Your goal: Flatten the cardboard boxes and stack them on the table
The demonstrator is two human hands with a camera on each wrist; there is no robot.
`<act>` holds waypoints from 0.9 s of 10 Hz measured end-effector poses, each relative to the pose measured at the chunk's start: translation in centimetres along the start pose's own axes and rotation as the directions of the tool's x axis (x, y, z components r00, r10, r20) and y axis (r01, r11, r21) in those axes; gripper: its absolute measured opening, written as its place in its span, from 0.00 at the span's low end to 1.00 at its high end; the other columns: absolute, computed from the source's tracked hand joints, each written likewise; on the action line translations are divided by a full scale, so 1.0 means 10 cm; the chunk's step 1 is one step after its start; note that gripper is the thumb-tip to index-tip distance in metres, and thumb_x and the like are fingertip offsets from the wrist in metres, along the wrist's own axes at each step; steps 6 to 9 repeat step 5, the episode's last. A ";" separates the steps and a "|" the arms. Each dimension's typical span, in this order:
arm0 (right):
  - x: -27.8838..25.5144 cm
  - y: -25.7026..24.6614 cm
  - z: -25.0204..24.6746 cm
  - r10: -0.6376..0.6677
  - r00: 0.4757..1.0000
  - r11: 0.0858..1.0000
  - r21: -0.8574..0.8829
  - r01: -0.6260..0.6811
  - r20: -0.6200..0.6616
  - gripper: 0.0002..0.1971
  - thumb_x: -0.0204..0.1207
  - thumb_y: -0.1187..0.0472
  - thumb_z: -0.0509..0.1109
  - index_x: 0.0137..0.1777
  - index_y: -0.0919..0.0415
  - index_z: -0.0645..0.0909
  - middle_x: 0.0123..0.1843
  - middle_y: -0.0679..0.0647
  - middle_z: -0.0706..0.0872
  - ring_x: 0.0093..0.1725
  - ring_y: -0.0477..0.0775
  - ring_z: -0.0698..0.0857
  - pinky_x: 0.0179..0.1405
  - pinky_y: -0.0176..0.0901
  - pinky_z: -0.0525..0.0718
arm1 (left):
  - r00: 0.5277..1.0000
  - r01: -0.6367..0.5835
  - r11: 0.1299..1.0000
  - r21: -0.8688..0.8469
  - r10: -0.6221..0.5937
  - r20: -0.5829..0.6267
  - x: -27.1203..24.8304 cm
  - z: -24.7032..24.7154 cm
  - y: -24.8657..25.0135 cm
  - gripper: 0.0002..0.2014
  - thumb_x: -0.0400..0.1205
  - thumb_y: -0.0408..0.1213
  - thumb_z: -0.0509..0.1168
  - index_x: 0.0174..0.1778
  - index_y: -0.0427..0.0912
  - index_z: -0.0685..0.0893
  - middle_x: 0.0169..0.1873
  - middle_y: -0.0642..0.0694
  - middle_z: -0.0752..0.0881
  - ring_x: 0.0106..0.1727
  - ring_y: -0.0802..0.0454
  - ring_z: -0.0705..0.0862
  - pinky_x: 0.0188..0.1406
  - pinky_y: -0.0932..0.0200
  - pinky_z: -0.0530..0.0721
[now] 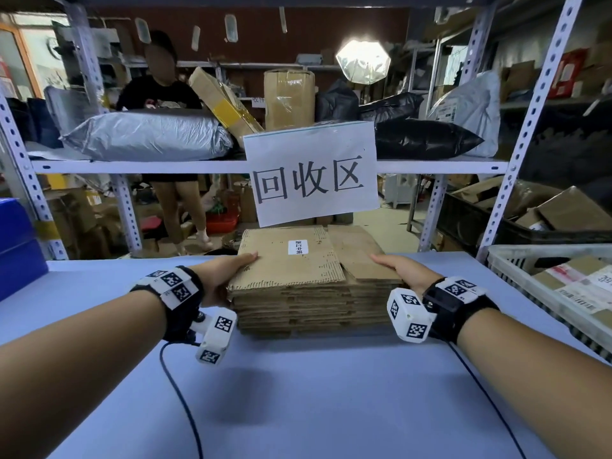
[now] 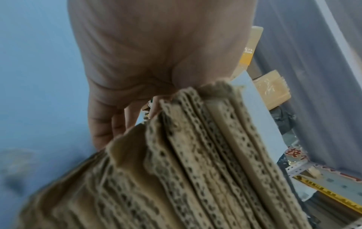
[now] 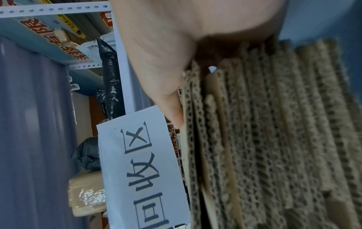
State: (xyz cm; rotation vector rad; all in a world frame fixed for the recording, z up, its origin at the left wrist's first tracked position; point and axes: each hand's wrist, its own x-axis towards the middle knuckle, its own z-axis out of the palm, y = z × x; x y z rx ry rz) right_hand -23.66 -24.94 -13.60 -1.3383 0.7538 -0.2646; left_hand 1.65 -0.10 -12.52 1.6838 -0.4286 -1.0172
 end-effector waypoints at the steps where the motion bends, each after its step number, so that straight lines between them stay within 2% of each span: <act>1: 0.09 0.00 0.02 0.015 0.998 0.999 -0.045 -0.018 -0.066 0.24 0.81 0.47 0.72 0.71 0.62 0.83 0.66 0.64 0.88 0.69 0.70 0.84 0.74 0.66 0.77 | 1.000 0.003 0.999 0.032 -0.002 -0.018 0.12 0.02 0.08 0.26 0.86 0.56 0.67 0.69 0.38 0.84 0.64 0.33 0.89 0.57 0.38 0.88 0.71 0.31 0.82; 2: 0.18 0.05 -0.01 -0.038 0.988 0.983 -0.186 0.010 -0.153 0.35 0.72 0.38 0.78 0.74 0.60 0.81 0.71 0.63 0.85 0.69 0.67 0.84 0.75 0.65 0.77 | 0.999 0.000 0.997 0.073 0.002 -0.035 0.20 0.00 0.08 0.26 0.85 0.57 0.68 0.69 0.39 0.84 0.66 0.32 0.88 0.61 0.36 0.87 0.70 0.30 0.82; 3: 0.20 0.06 -0.05 -0.083 0.978 0.948 -0.319 0.018 -0.192 0.45 0.64 0.30 0.79 0.75 0.60 0.79 0.72 0.61 0.84 0.70 0.65 0.83 0.75 0.60 0.77 | 0.997 -0.001 0.987 0.161 0.013 -0.072 0.21 -0.04 0.07 0.25 0.84 0.58 0.69 0.67 0.42 0.85 0.61 0.34 0.90 0.59 0.37 0.88 0.69 0.33 0.84; 4: 0.25 0.06 -0.08 -0.188 0.947 0.884 -0.464 0.049 -0.259 0.41 0.69 0.32 0.77 0.69 0.67 0.82 0.66 0.62 0.88 0.63 0.63 0.87 0.68 0.54 0.82 | 0.993 -0.009 0.951 0.308 0.046 -0.113 0.19 -0.12 0.11 0.26 0.85 0.58 0.68 0.67 0.40 0.86 0.53 0.39 0.89 0.52 0.41 0.85 0.67 0.43 0.84; 5: 0.17 0.00 -0.05 -0.348 0.905 0.840 -0.510 0.185 -0.244 0.26 0.79 0.44 0.74 0.57 0.70 0.87 0.53 0.60 0.91 0.58 0.63 0.88 0.58 0.46 0.83 | 0.980 -0.072 0.917 0.393 0.138 -0.142 0.08 -0.22 0.12 0.20 0.87 0.53 0.67 0.67 0.42 0.86 0.54 0.42 0.88 0.51 0.44 0.84 0.59 0.47 0.84; 9: 0.17 0.00 -0.05 -0.348 0.905 0.840 -0.510 0.185 -0.244 0.26 0.79 0.44 0.74 0.57 0.70 0.87 0.53 0.60 0.91 0.58 0.63 0.88 0.58 0.46 0.83 | 0.980 -0.072 0.917 0.393 0.138 -0.142 0.08 -0.22 0.12 0.20 0.87 0.53 0.67 0.67 0.42 0.86 0.54 0.42 0.88 0.51 0.44 0.84 0.59 0.47 0.84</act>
